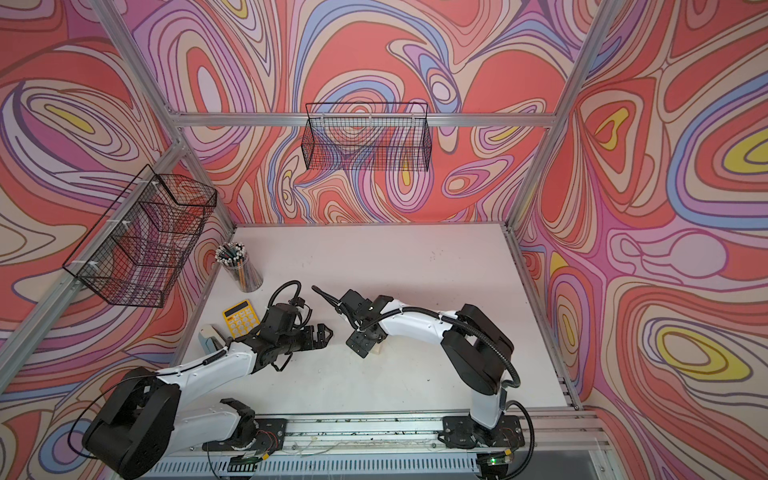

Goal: Take the rings out of the lift-off lid box
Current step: Pick up the jewelry box from the center of the board.

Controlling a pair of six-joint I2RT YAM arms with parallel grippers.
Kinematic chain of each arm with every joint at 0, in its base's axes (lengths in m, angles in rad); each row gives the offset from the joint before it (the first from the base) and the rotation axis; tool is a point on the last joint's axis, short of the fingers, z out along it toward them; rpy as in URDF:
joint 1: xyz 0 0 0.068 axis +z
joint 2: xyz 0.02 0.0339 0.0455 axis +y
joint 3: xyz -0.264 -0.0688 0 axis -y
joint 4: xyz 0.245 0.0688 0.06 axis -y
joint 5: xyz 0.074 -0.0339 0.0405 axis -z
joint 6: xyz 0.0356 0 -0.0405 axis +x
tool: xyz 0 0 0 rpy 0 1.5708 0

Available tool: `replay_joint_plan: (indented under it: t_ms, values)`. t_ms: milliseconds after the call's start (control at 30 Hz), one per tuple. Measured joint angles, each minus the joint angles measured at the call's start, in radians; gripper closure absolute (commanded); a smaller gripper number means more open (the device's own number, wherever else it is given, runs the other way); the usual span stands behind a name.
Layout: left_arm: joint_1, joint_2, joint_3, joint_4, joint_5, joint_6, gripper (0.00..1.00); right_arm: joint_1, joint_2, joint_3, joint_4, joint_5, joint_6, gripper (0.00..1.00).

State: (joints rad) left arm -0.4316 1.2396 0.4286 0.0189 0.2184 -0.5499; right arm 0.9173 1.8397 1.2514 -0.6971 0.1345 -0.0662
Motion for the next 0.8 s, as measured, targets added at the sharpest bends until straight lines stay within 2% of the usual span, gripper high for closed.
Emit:
replay_joint_plan:
  t_ms: [400, 800]
  values:
    - [0.000, 0.008, 0.002, 0.008, 0.017, 0.000, 0.00, -0.007, 0.037, 0.025, 0.006, 0.066, -0.019, 0.02]
    - [0.000, 0.039, 0.017, 0.034, 0.029, 0.008, 0.00, -0.130, 0.033, 0.026, 0.051, -0.024, 0.012, 0.02]
